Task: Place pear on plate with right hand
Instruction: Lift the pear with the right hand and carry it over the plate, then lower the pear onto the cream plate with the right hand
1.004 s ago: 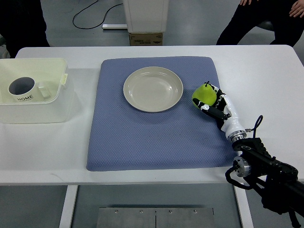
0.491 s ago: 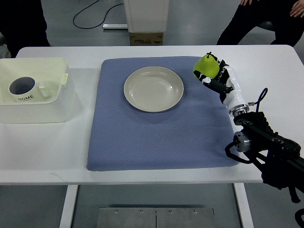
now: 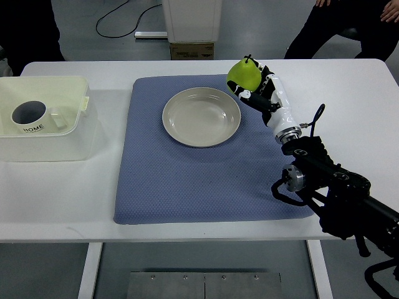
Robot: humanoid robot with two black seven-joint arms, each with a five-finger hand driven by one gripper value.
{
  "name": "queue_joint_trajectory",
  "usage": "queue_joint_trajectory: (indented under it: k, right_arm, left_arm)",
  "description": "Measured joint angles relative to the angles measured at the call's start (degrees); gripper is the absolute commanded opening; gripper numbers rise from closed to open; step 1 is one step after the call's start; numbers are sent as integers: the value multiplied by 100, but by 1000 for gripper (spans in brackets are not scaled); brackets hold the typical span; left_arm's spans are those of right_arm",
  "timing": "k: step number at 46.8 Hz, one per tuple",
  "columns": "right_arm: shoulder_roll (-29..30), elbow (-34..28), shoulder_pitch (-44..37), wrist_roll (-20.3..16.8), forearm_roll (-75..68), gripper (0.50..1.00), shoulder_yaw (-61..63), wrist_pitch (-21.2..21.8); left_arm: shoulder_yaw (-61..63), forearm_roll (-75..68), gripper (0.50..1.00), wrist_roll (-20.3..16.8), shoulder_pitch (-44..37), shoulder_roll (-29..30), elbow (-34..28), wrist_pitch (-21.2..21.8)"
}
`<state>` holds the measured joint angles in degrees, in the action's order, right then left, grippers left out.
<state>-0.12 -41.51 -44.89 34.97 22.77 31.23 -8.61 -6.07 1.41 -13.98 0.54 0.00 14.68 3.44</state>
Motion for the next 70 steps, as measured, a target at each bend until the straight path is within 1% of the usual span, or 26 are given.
queue_joint_trajectory:
  k: [6,23,35,45,57,70]
  right_arm:
    - [12,16,-68,-113,6,500,-118,-1]
    - [11,165,-169,-267,14,500,-600,-7]
    - [12,140,-256,-434,11,500,-955,8]
    - [12,79,-323,-613,0,500,-1145,120]
    - [11,6,-327,-716,-4,500,-1277,262]
    - [12,2,-328,-807,-5,500,-1448,281]
  left_arm:
    - [0,0,1000,0,-5,0,0,0]
    - [0,0,1000,0,-7,0,0,1]
    - [0,0,1000,0,-8,0,0,1]
    - [0,0,1000,0,-4,0,0,0]
    - [0,0,1000,0,-9,0,0,0]
    - [0,0,1000,0,-5,0,0,0]
